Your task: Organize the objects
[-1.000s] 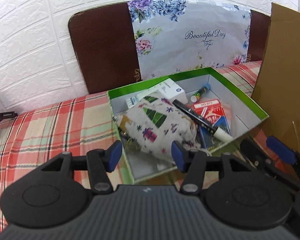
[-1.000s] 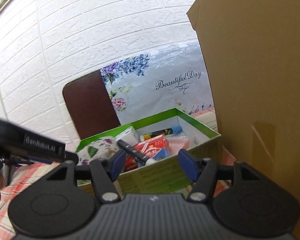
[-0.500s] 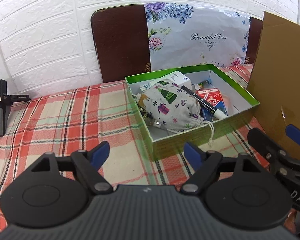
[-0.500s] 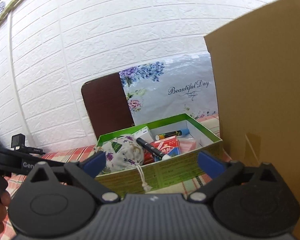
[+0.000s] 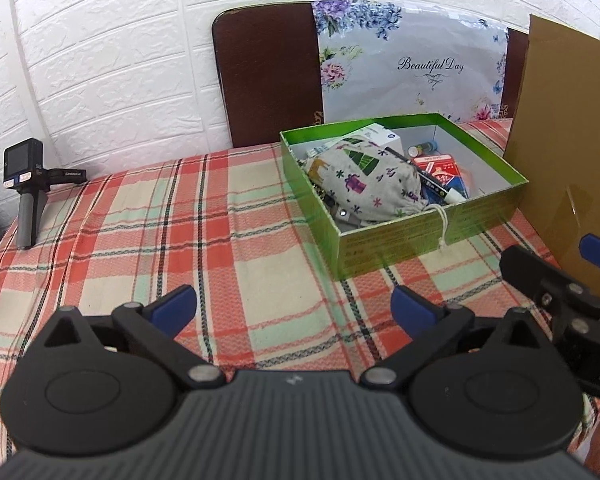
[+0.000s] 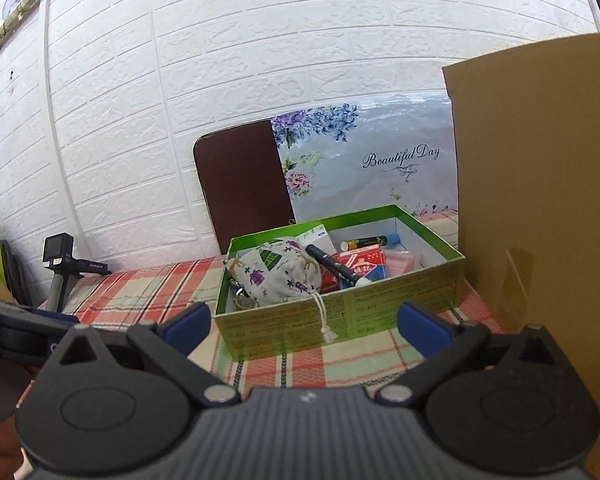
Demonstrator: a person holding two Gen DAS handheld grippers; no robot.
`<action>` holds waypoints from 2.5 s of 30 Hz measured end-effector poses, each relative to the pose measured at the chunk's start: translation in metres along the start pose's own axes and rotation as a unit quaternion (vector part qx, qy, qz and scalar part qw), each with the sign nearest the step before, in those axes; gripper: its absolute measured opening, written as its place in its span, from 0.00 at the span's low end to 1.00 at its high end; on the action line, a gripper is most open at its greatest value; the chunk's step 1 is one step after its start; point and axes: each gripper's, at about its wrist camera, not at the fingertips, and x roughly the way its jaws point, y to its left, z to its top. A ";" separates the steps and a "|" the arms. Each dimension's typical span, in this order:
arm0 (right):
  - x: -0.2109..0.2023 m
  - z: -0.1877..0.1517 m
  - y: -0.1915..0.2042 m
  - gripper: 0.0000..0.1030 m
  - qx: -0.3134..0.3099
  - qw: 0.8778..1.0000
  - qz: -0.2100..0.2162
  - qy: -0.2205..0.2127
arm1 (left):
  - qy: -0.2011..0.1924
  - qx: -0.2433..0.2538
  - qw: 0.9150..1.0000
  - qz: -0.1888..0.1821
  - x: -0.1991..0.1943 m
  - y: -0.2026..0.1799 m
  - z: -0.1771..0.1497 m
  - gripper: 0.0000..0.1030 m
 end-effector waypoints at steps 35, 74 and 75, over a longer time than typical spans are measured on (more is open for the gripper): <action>-0.001 -0.005 -0.014 1.00 0.014 0.999 -0.027 -0.036 | -0.010 0.021 0.998 0.060 -0.002 -0.005 0.001 1.00; 0.016 -0.011 -0.013 1.00 0.012 1.000 -0.020 -0.015 | 0.008 0.021 0.998 0.053 0.009 -0.010 0.000 1.00; 0.016 -0.011 -0.013 1.00 0.012 1.000 -0.020 -0.014 | 0.008 0.021 0.998 0.053 0.009 -0.010 0.001 1.00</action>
